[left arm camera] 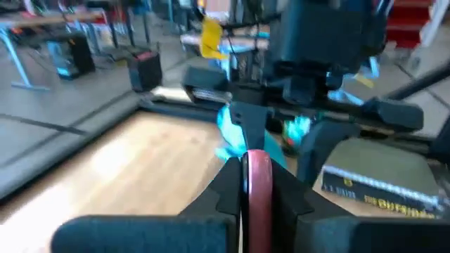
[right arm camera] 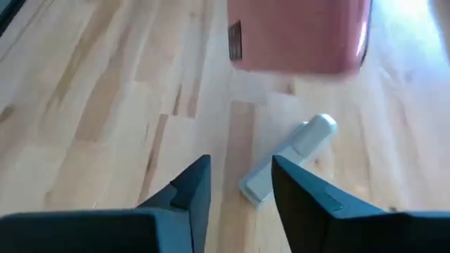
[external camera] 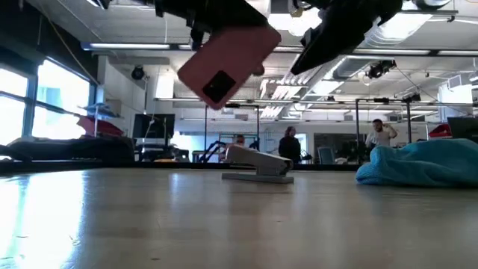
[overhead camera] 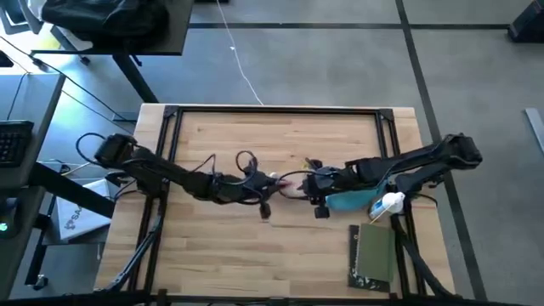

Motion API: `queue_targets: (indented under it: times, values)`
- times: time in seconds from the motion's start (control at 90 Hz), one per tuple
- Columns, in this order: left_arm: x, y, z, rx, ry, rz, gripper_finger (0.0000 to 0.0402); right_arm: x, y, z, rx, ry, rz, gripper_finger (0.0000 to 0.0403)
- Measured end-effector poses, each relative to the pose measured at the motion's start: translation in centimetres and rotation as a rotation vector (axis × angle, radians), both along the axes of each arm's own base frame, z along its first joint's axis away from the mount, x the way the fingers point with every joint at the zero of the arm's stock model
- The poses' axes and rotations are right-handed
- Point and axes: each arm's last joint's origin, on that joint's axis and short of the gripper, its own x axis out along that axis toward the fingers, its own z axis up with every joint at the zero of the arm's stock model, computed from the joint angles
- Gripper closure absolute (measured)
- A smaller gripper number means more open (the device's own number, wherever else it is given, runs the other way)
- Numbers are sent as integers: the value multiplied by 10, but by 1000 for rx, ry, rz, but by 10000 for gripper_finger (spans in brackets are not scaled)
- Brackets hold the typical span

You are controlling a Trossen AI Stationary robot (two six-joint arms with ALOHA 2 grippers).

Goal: Apply microfiber cloth
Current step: Spray the pink phone with the spray bottle

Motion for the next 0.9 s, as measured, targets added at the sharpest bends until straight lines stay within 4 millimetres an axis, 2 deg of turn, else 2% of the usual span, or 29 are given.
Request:
queue_targets:
  times: [0.2,0.3,0.433,0.678,0.9]
  values:
    - [-39,10,6,-55,-165,6,392,-8,1,9,12,-7,60,274]
    - [-56,13,0,-83,-263,-15,392,-11,0,9,16,4,57,274]
    - [-72,17,-13,-121,-353,-33,392,-20,-5,1,29,131,-31,274]
    - [-86,26,-27,-147,-421,-4,392,-46,-27,-15,60,463,-252,274]
    - [-84,33,-31,-205,-429,36,392,-68,-38,-20,74,690,-355,274]
